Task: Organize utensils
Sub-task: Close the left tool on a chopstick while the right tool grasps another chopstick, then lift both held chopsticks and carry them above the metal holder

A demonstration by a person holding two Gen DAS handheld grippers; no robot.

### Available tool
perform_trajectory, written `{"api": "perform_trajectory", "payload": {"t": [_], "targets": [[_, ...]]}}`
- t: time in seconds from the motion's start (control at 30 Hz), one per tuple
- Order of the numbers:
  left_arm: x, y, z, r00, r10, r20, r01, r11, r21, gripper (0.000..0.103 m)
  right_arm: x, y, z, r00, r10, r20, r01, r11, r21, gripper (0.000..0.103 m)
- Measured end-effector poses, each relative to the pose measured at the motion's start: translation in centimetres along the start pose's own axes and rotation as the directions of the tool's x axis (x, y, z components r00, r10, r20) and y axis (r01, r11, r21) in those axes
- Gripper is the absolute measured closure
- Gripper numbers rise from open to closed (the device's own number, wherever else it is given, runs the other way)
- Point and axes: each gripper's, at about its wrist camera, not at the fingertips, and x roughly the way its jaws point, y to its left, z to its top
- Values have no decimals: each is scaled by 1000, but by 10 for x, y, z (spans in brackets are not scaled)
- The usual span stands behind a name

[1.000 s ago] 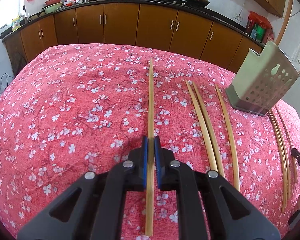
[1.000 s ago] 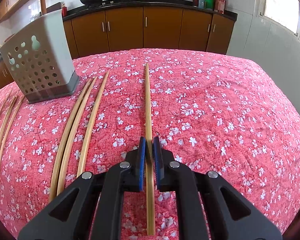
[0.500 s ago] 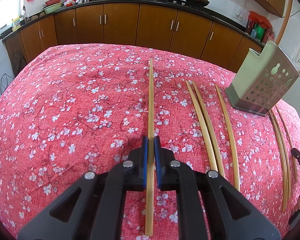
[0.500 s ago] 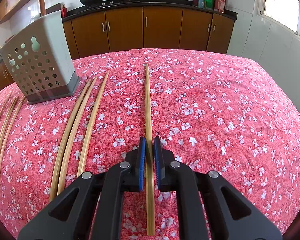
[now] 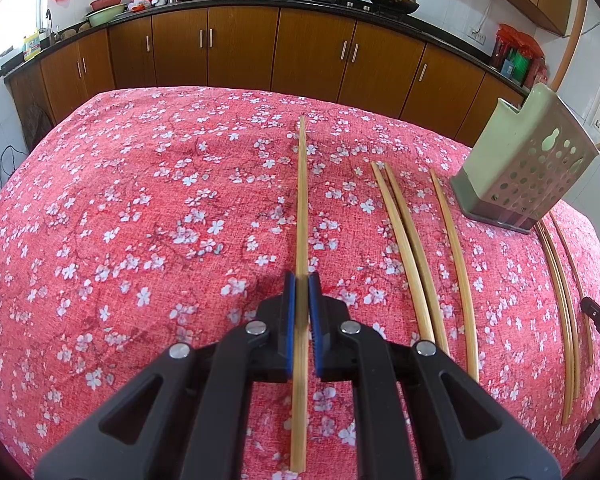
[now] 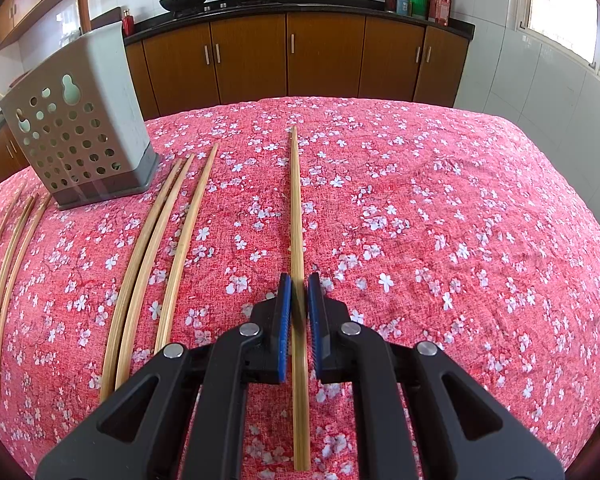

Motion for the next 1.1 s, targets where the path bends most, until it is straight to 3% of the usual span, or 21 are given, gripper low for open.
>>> {"api": "perform_trajectory", "payload": {"t": [1.1], "targets": [[-1,0,1,1000,-14,-4,14,1000,-13,92,1,0,1,1000,6,-1,-6,1000,8,92]]}}
